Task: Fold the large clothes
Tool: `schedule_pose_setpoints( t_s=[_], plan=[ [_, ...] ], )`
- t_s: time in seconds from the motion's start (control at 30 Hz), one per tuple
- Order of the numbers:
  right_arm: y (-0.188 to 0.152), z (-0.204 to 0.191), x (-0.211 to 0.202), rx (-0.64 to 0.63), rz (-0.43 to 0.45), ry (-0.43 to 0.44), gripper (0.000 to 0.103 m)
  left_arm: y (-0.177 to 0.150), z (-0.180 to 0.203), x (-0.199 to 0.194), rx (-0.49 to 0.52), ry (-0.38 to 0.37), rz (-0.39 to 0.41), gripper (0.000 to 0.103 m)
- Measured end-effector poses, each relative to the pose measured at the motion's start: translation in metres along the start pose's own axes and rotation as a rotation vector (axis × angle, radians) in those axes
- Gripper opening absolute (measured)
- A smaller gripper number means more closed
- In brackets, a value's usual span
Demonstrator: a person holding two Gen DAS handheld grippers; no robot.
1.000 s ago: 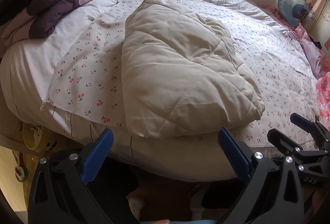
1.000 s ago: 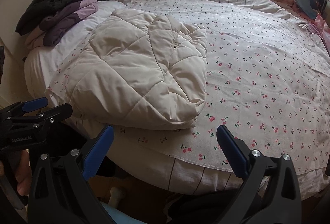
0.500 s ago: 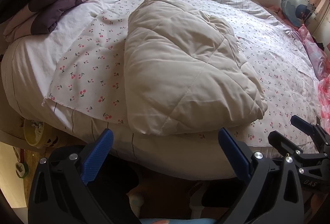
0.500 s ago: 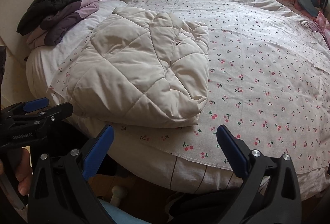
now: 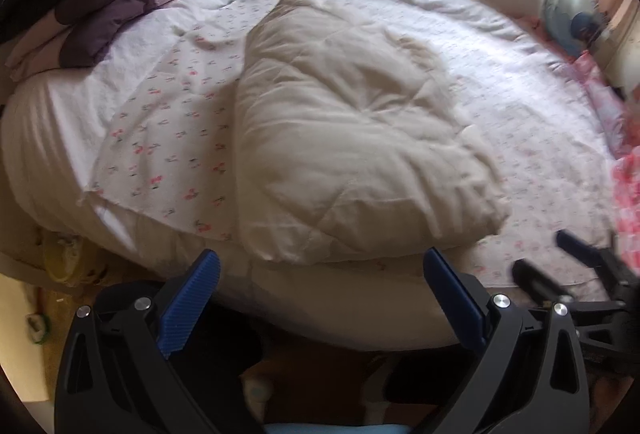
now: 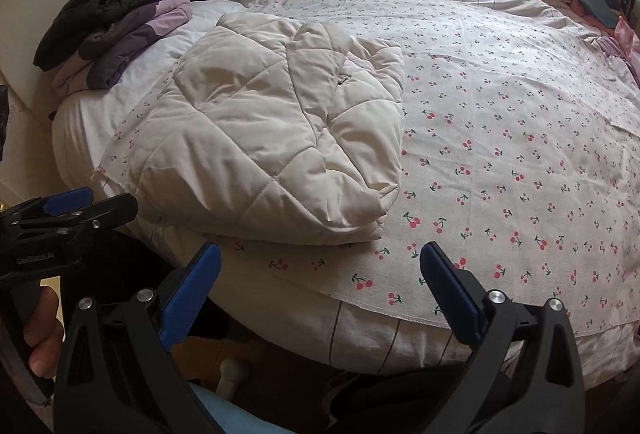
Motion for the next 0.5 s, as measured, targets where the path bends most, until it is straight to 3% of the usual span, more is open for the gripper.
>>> schedule_pose_setpoints(
  t_s=[0.03,0.1,0.23,0.33,0.5],
  plan=[
    [-0.001,0.001,0.000,0.000,0.000,0.001,0.096,0.002,0.001,-0.006,-0.003,-0.026,0.049,0.098],
    [-0.001,0.003,0.000,0.002,0.000,0.003,0.096,0.005,0.004,-0.013,0.028,-0.007,0.091,0.098],
    [-0.002,0.007,-0.001,0.014,0.002,0.005,0.096,0.009,0.014,-0.021,0.109,0.112,0.141,0.098],
    [-0.002,0.011,-0.004,0.018,0.007,0.004,0.096,0.010,0.021,-0.024,0.142,0.174,0.154,0.098],
    [-0.001,0.016,-0.012,0.025,0.024,0.004,0.096,0.010,0.026,-0.024,0.141,0.180,0.130,0.098]
  ],
)
Point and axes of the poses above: each gripper's, at about its wrist camera, not at the fingertips, and x roughly the way its jaws point, z to its right, y to its top, the point moved 6 cm from there along x, roughly the way its jaws point, and after that the axes turned 14 degrees about -y, right-handed, at the moved point
